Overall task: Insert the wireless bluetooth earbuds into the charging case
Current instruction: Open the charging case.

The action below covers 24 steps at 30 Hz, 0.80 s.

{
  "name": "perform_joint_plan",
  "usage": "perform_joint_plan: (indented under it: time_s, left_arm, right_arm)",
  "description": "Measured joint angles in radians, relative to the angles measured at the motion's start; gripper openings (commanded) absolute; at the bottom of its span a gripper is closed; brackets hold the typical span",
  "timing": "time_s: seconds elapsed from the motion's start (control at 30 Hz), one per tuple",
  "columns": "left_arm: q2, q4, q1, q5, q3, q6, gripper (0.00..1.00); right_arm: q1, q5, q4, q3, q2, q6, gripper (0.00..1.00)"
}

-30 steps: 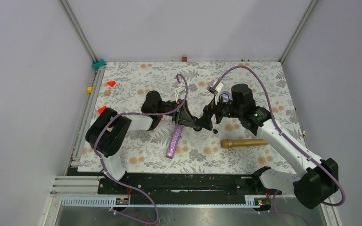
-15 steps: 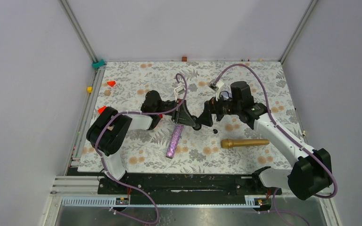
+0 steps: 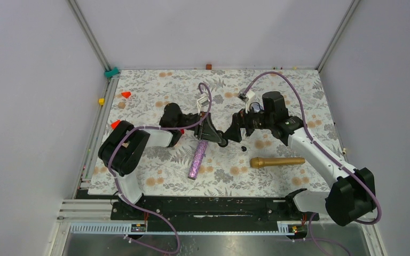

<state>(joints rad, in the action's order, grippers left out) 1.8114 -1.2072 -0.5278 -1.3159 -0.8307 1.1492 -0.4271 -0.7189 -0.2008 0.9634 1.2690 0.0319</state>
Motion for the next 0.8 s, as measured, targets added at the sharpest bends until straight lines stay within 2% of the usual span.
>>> perform_joint_plan:
  time_s: [0.1,0.3,0.47,0.67,0.8]
  left_arm:
    - [0.003,0.0,0.003,0.004,0.0,0.0,0.0]
    - [0.007,-0.007,0.009,0.004,0.002,0.004,0.0]
    - [0.007,-0.019,0.006,0.004,0.002,0.004,0.0]
    - [0.007,-0.021,0.006,0.004,0.002,0.004,0.0]
    - [0.007,-0.021,0.006,0.004,0.002,0.004,0.0]
  right_arm:
    - [-0.001,0.027,0.0,0.0,-0.003,-0.011,0.99]
    - [-0.001,0.212,-0.014,0.0,-0.049,-0.079,0.99]
    - [-0.001,0.29,-0.027,0.0,-0.067,-0.106,1.0]
    - [-0.001,0.283,-0.034,0.0,-0.128,-0.114,0.99]
    - [0.001,0.201,-0.033,0.0,-0.157,-0.113,1.0]
